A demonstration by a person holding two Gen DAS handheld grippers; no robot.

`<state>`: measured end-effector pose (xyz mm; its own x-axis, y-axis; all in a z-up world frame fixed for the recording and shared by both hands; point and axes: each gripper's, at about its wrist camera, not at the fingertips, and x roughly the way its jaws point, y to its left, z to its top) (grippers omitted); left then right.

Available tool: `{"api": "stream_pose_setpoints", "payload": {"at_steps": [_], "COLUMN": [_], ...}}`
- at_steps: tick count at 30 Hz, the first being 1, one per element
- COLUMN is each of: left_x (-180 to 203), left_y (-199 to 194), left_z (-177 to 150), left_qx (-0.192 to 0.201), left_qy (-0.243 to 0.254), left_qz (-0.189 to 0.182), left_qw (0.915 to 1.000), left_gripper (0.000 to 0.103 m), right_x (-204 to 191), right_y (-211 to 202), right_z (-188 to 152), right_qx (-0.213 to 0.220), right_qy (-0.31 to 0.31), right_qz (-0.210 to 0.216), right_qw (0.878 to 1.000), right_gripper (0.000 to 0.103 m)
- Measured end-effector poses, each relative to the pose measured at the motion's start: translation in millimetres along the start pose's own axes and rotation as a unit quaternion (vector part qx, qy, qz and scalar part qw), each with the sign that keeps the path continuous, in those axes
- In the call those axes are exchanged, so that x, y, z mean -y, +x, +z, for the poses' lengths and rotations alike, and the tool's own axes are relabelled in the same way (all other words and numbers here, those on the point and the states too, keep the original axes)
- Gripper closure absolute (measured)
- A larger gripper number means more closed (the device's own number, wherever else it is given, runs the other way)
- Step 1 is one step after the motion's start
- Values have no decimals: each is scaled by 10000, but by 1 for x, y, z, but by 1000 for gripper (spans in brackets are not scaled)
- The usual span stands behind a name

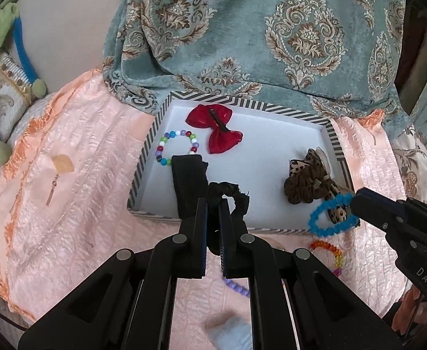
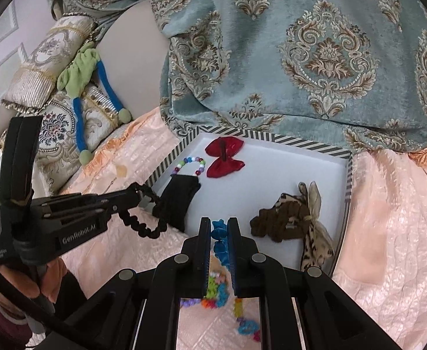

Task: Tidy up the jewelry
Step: 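Carry the scrunchie and blue bracelet into the tray and open both grippers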

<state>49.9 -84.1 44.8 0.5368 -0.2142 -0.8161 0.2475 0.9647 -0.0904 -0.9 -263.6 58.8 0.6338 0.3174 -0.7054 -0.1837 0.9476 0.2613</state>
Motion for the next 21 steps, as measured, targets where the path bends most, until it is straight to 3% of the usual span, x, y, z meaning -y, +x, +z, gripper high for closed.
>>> {"api": "stream_pose_setpoints", "payload": {"at_steps": [10,21], "left_x": [11,16], "left_y": [18,58], "left_z": [18,42], "left_qx": [-54,-364], "left_qy": [75,-92], "left_qz": [-26,-312], "left_qw": [10000,9988], "left_gripper": [97,97], "right_x": [8,30], "right_y": [25,70], "right_z": [12,36], "right_qx": [-122,-375], "right_qy": [34,207], "right_qz": [-47,-103], "right_qw": [9999,9990], "right_gripper": [93,93]}}
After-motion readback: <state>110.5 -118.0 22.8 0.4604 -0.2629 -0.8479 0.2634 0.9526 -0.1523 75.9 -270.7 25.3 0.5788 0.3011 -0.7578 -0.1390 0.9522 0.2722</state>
